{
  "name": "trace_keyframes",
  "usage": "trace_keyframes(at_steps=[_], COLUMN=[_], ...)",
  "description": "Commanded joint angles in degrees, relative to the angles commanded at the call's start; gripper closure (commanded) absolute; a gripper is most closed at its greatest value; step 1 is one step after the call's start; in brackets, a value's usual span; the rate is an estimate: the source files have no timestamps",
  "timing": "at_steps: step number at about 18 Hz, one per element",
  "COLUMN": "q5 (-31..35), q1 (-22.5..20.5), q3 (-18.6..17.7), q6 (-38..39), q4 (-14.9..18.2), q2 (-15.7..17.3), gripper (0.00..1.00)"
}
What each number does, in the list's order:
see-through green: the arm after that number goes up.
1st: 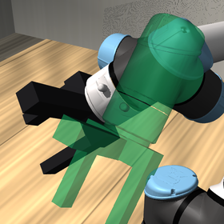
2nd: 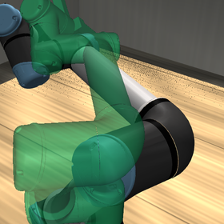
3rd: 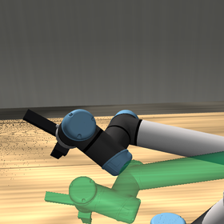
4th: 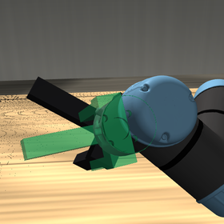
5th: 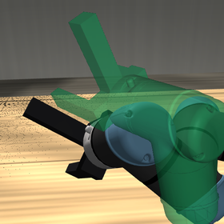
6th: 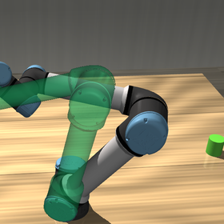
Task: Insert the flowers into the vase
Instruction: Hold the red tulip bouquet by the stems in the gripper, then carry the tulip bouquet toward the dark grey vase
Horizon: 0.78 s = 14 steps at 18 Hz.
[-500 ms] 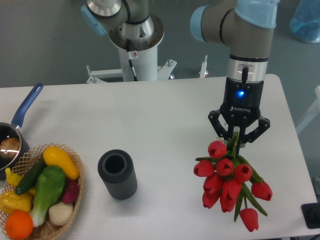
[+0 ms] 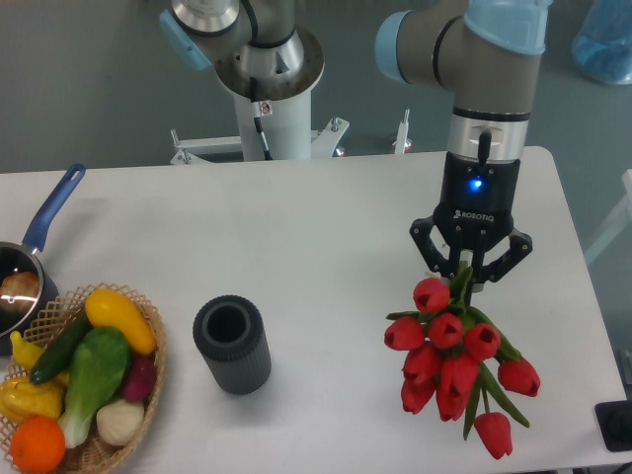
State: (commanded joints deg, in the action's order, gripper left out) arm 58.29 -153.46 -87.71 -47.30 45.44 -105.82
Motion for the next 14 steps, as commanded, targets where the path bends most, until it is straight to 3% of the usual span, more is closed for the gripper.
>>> trace_keyframes(at_steps=[7, 14], q5=[-16.53, -23.4], q1=[0.18, 1.84], q3=[-0.79, -3.51], q6=[3.97, 3.97], q4=[-0.35, -0.7], q2=[-0.26, 1.31], gripper=[0.85, 0.85])
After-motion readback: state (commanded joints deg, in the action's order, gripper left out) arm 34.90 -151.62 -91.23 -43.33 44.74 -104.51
